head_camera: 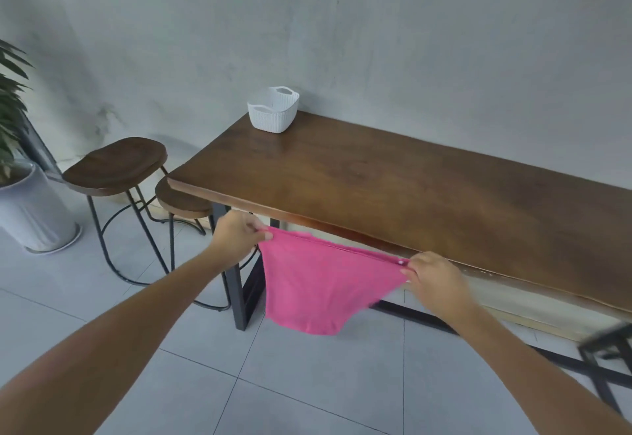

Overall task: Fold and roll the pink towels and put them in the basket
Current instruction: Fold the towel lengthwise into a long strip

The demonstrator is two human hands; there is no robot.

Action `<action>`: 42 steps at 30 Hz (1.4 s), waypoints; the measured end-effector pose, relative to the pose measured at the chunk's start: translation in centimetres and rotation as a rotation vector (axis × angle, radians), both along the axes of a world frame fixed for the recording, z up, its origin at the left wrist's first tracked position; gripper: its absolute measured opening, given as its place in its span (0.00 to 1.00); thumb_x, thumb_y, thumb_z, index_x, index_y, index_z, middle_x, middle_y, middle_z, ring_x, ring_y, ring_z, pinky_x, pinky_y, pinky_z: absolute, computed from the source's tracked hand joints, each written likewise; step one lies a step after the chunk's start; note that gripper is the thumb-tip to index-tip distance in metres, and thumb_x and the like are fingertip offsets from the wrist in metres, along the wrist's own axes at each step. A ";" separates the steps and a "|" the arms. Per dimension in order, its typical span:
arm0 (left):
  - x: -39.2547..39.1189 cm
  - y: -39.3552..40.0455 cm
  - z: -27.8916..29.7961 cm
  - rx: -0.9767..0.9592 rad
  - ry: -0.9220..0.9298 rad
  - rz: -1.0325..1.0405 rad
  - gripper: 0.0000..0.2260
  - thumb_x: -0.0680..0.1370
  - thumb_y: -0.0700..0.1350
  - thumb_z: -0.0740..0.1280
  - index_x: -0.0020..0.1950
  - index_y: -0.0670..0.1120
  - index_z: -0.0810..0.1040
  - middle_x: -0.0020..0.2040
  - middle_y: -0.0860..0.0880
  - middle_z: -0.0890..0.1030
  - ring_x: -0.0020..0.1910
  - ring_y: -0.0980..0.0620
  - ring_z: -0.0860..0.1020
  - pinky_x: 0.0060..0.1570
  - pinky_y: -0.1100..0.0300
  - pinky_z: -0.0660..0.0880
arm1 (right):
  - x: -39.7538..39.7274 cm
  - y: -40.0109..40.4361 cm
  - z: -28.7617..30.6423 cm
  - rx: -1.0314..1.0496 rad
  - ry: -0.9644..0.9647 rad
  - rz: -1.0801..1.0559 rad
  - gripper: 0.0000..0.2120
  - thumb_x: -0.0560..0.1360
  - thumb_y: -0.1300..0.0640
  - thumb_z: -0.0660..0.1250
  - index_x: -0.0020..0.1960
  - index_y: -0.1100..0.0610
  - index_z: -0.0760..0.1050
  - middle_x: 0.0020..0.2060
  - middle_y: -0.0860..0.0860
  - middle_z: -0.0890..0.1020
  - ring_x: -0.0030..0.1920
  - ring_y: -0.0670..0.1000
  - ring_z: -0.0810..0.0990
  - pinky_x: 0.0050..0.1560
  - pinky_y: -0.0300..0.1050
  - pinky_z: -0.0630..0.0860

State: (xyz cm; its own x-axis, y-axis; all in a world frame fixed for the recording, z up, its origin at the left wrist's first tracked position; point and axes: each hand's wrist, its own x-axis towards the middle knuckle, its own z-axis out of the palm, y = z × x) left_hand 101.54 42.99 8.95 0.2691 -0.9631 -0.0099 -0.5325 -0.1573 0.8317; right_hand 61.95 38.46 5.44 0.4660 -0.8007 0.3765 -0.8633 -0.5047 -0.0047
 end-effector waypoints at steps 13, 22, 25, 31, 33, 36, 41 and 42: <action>0.0 1.4 3.9 -0.103 0.144 -0.025 0.04 0.70 0.41 0.79 0.40 0.44 0.85 0.41 0.48 0.86 0.45 0.48 0.84 0.43 0.67 0.79 | -0.2 0.2 5.7 -0.206 0.241 0.016 0.11 0.70 0.58 0.79 0.34 0.59 0.78 0.30 0.53 0.78 0.31 0.58 0.78 0.32 0.51 0.76; 0.1 2.2 3.1 -0.076 0.085 -0.114 0.04 0.71 0.41 0.79 0.40 0.44 0.85 0.41 0.47 0.86 0.46 0.45 0.84 0.53 0.50 0.81 | -0.7 1.9 6.2 -0.120 0.146 0.033 0.17 0.69 0.56 0.79 0.30 0.55 0.73 0.28 0.47 0.72 0.30 0.52 0.72 0.28 0.44 0.69; -0.2 2.3 2.8 -0.086 0.057 -0.137 0.03 0.72 0.41 0.77 0.41 0.44 0.85 0.43 0.49 0.86 0.44 0.51 0.84 0.49 0.60 0.81 | -1.1 2.1 6.2 -0.064 0.145 0.106 0.24 0.68 0.57 0.80 0.31 0.50 0.63 0.29 0.44 0.66 0.30 0.49 0.65 0.28 0.43 0.68; -0.5 1.7 2.5 -0.115 0.016 -0.163 0.03 0.74 0.41 0.76 0.42 0.45 0.84 0.41 0.53 0.85 0.42 0.56 0.83 0.42 0.68 0.76 | -1.7 3.0 6.2 -0.017 0.174 0.155 0.28 0.66 0.59 0.82 0.31 0.50 0.60 0.28 0.44 0.64 0.28 0.50 0.63 0.25 0.47 0.69; -0.6 1.4 2.6 -0.126 0.013 -0.160 0.03 0.74 0.40 0.76 0.42 0.45 0.83 0.41 0.53 0.85 0.41 0.57 0.82 0.40 0.70 0.75 | -2.1 3.2 6.3 0.006 0.158 0.111 0.24 0.66 0.55 0.82 0.31 0.51 0.65 0.28 0.44 0.67 0.28 0.50 0.66 0.26 0.46 0.70; -1.0 0.8 2.9 -0.142 0.002 -0.169 0.03 0.74 0.40 0.76 0.42 0.46 0.83 0.42 0.54 0.85 0.40 0.59 0.82 0.38 0.72 0.74 | -3.0 3.3 6.2 0.035 0.104 0.015 0.16 0.69 0.50 0.80 0.33 0.55 0.75 0.29 0.46 0.73 0.31 0.50 0.73 0.30 0.48 0.73; -2.3 -1.0 3.3 -0.197 -0.073 -0.121 0.06 0.75 0.39 0.74 0.40 0.47 0.80 0.41 0.51 0.84 0.40 0.54 0.81 0.35 0.74 0.72 | -2.5 4.0 7.8 0.176 0.003 -0.130 0.12 0.73 0.52 0.76 0.43 0.57 0.74 0.36 0.46 0.75 0.40 0.52 0.76 0.40 0.47 0.67; -2.7 -1.4 3.3 -0.205 -0.079 -0.112 0.07 0.75 0.39 0.74 0.40 0.47 0.79 0.40 0.50 0.84 0.40 0.53 0.81 0.35 0.74 0.72 | -2.3 4.2 8.1 0.205 -0.036 -0.164 0.13 0.74 0.53 0.75 0.46 0.56 0.72 0.38 0.46 0.76 0.41 0.53 0.76 0.40 0.48 0.69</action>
